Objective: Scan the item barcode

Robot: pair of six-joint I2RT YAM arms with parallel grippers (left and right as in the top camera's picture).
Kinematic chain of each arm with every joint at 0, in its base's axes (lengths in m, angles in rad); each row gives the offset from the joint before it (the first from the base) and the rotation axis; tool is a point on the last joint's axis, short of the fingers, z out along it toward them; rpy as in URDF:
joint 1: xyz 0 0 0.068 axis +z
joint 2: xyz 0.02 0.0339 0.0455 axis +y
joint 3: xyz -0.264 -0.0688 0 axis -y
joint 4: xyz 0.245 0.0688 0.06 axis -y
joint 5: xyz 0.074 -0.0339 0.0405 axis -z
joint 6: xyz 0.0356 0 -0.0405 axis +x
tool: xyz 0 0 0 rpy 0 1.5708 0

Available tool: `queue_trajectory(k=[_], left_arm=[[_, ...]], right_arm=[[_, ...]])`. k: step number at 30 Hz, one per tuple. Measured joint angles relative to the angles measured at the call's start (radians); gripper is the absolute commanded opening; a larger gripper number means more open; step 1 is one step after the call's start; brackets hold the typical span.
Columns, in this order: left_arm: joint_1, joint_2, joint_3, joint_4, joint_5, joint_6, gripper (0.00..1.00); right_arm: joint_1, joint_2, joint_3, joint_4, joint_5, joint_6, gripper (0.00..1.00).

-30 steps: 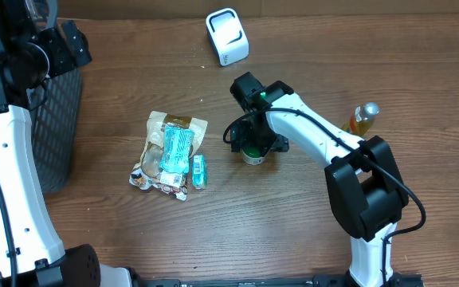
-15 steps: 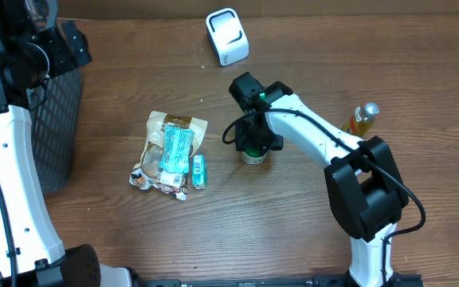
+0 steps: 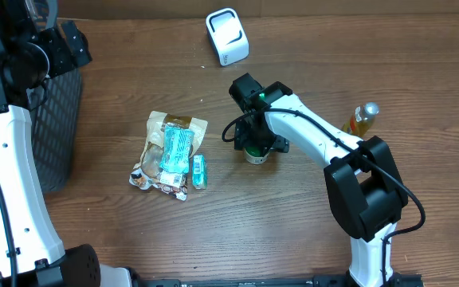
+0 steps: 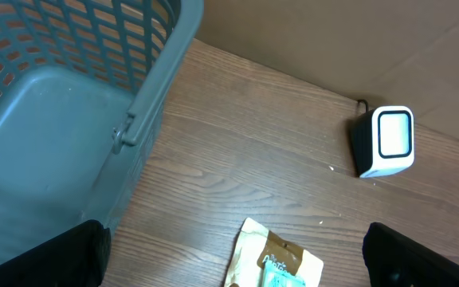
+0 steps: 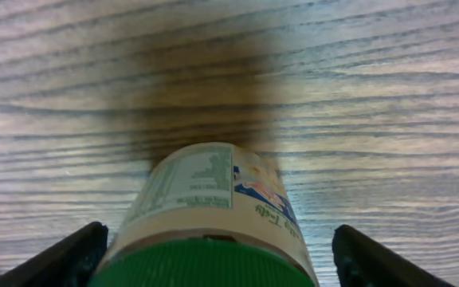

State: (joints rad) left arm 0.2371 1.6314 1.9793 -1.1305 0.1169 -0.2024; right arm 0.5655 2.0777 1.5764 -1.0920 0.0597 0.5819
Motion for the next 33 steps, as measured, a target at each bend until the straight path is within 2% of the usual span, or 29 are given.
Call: queue_trajectory(k=[7, 20, 24, 33], left_arm=[[0.0, 0.0, 0.0, 0.0, 0.0, 0.0, 1.0], [0.0, 0.0, 0.0, 0.0, 0.0, 0.0, 1.0], [0.0, 0.0, 0.0, 0.0, 0.0, 0.0, 1.0], [0.0, 0.0, 0.0, 0.0, 0.0, 0.0, 1.0]], right_arm=[[0.0, 0.0, 0.0, -0.008, 0.0, 0.003, 0.83], [0.0, 0.0, -0.009, 0.007, 0.0, 0.006, 0.82], [0.0, 0.0, -0.01, 0.007, 0.0, 0.007, 0.77], [0.0, 0.0, -0.01, 0.008, 0.0, 0.01, 0.78]])
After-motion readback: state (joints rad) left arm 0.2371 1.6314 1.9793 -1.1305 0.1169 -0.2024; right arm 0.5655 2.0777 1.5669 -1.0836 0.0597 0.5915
